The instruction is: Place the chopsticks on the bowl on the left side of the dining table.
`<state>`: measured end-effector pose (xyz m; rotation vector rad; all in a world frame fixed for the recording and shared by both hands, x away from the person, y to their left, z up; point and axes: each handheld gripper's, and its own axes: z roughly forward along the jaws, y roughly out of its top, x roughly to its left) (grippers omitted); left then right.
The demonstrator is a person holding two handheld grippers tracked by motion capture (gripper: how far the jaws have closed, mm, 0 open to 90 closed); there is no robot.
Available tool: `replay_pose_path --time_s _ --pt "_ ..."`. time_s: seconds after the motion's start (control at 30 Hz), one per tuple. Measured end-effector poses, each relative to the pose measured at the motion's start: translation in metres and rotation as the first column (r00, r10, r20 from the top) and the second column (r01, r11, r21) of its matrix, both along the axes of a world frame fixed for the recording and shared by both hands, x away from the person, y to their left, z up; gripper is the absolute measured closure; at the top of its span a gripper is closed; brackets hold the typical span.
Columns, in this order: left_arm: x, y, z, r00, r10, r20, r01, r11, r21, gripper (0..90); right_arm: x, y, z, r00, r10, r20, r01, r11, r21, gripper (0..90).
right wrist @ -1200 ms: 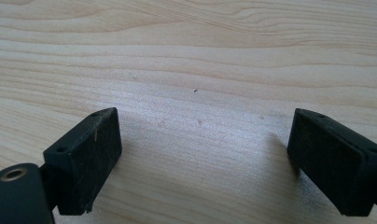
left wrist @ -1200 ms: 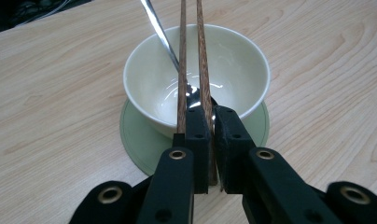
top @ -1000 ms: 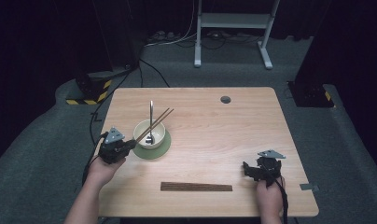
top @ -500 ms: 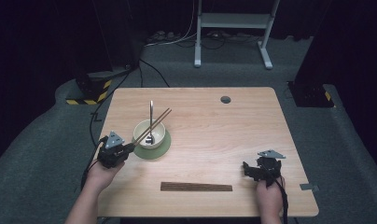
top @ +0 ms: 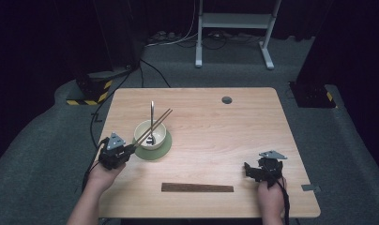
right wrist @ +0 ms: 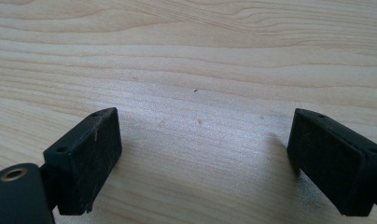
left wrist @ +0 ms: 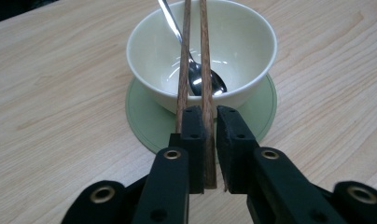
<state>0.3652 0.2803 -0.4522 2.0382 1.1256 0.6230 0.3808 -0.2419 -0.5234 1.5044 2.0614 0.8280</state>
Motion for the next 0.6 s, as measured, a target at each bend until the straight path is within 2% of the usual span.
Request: replay_pose_path --time_s 0.1,0.13,0.2,0.23,0.27,0.33,0.37,0.43,0.5,0.6 --pt "-0.004 0.000 0.004 0.9995 0.013 0.030 -0.013 0.9999 -0.003 74.5 0.000 0.000 0.000 1.0000 -0.001 -0.001 0.001 1.0000 0.001 9.7" --pt "-0.007 0.002 0.006 0.9980 0.023 0.059 -0.023 0.9997 -0.008 66.7 0.000 0.000 0.000 1.0000 0.000 -0.001 0.000 1.0000 0.001 9.7" --pt "-0.009 0.003 0.007 0.9971 0.032 0.068 -0.031 0.9993 -0.019 58.2 0.000 0.000 0.000 1.0000 0.000 -0.001 0.000 1.0000 0.001 9.7" --pt "-0.010 0.004 0.007 0.9966 0.034 0.075 -0.032 0.9992 -0.026 58.2 0.000 0.000 0.000 1.0000 0.000 -0.001 0.000 1.0000 0.001 9.7" --pt "-0.012 0.005 0.005 0.9964 0.033 0.078 -0.030 0.9989 -0.036 52.3 0.000 0.000 0.000 1.0000 0.001 0.000 -0.001 1.0000 0.000 9.7" --pt "-0.014 0.007 0.000 0.9971 0.029 0.070 -0.028 0.9993 -0.023 50.0 0.000 0.000 0.000 1.0000 0.001 0.000 -0.001 1.0000 0.000 9.7" --pt "-0.014 0.008 -0.005 0.9977 0.029 0.061 -0.029 0.9996 -0.004 47.6 0.000 0.000 0.000 1.0000 0.000 -0.001 0.000 1.0000 0.001 9.7" --pt "-0.014 0.009 -0.008 0.9977 0.030 0.061 -0.030 0.9995 0.001 46.3 0.000 0.000 0.000 1.0000 0.001 0.000 -0.001 1.0000 0.000 9.7" --pt "-0.012 0.012 -0.016 0.9977 0.041 0.055 -0.040 0.9991 -0.011 45.6 0.000 0.000 0.000 1.0000 0.000 -0.001 0.000 1.0000 0.001 9.7" --pt "-0.010 0.013 -0.019 0.9976 0.043 0.054 -0.042 0.9989 -0.020 45.6 0.000 0.000 0.000 1.0000 0.000 -0.001 0.000 1.0000 0.001 9.7"
